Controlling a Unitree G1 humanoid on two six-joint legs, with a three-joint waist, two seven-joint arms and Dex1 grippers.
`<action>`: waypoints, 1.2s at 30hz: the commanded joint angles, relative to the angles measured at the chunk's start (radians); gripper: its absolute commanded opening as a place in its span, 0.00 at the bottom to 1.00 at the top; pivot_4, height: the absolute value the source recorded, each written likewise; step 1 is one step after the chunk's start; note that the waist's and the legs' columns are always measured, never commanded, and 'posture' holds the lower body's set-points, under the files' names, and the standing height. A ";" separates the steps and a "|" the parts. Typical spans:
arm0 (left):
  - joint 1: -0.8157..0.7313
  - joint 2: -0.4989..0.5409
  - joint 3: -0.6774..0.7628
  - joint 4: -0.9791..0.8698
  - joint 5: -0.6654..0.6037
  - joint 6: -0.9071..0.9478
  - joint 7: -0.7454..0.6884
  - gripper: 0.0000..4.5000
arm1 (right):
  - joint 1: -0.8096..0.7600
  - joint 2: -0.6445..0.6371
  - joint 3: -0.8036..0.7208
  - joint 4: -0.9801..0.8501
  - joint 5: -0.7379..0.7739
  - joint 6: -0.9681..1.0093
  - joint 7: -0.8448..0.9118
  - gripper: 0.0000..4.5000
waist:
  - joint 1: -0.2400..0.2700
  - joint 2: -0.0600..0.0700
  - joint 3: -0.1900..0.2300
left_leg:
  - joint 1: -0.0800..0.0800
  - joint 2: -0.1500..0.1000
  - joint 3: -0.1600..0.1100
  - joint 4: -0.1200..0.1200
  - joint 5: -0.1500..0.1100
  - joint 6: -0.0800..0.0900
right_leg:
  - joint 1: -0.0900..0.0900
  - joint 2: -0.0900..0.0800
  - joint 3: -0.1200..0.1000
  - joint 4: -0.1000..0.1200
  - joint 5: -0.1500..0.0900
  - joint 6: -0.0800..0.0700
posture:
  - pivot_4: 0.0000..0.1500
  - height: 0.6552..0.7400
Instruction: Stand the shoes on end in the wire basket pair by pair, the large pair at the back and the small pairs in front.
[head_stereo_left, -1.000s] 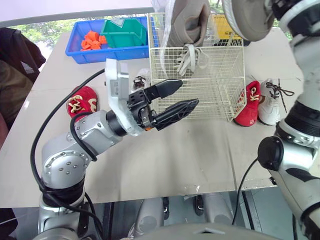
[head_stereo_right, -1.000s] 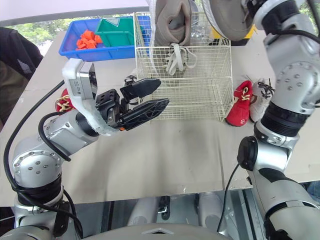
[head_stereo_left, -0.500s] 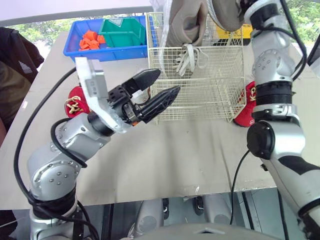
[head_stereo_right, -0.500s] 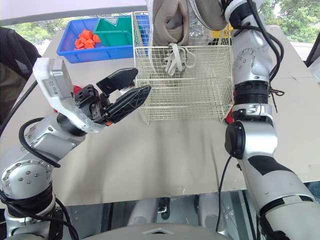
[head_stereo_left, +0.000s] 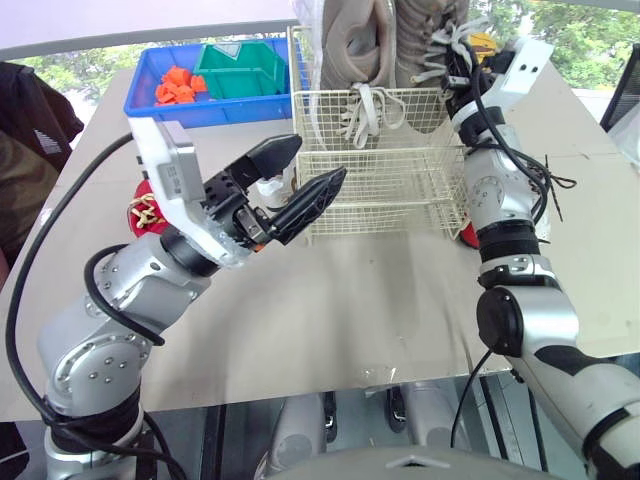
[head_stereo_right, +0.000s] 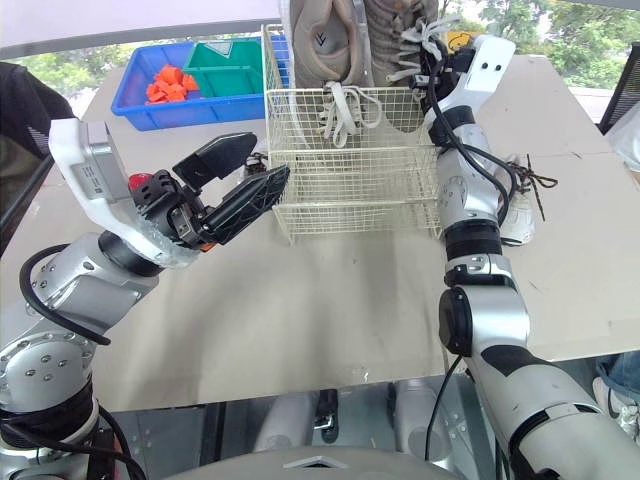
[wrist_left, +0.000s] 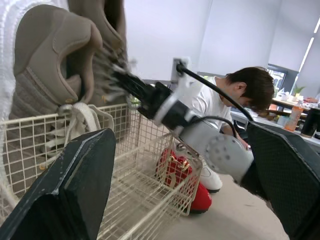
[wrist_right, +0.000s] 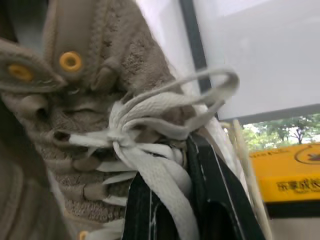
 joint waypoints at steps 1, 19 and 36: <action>0.005 0.005 0.021 -0.034 -0.002 -0.030 0.008 1.00 | 0.078 -0.002 0.010 -0.150 0.021 0.119 -0.035 0.15 | 0.001 0.000 0.000 | 0.000 0.000 0.000 0.000 0.000 0.000 | 0.000 0.000 0.000 0.001 0.000 0.000 | 1.00 1.00; 0.130 0.029 0.061 -0.026 -0.037 -0.042 -0.072 1.00 | 0.444 -0.427 0.043 -1.052 0.286 0.722 0.199 0.99 | 0.023 0.002 0.002 | -0.004 0.000 -0.003 -0.005 0.000 -0.001 | -0.004 0.000 -0.003 -0.003 -0.001 0.000 | 1.00 1.00; 0.386 0.078 0.234 0.125 -0.087 0.053 0.108 1.00 | 0.771 -0.699 0.055 -1.236 0.432 0.624 0.685 0.99 | 0.038 0.001 0.002 | -0.004 0.001 -0.003 -0.008 -0.003 0.004 | -0.002 0.001 -0.004 -0.012 -0.003 0.004 | 1.00 1.00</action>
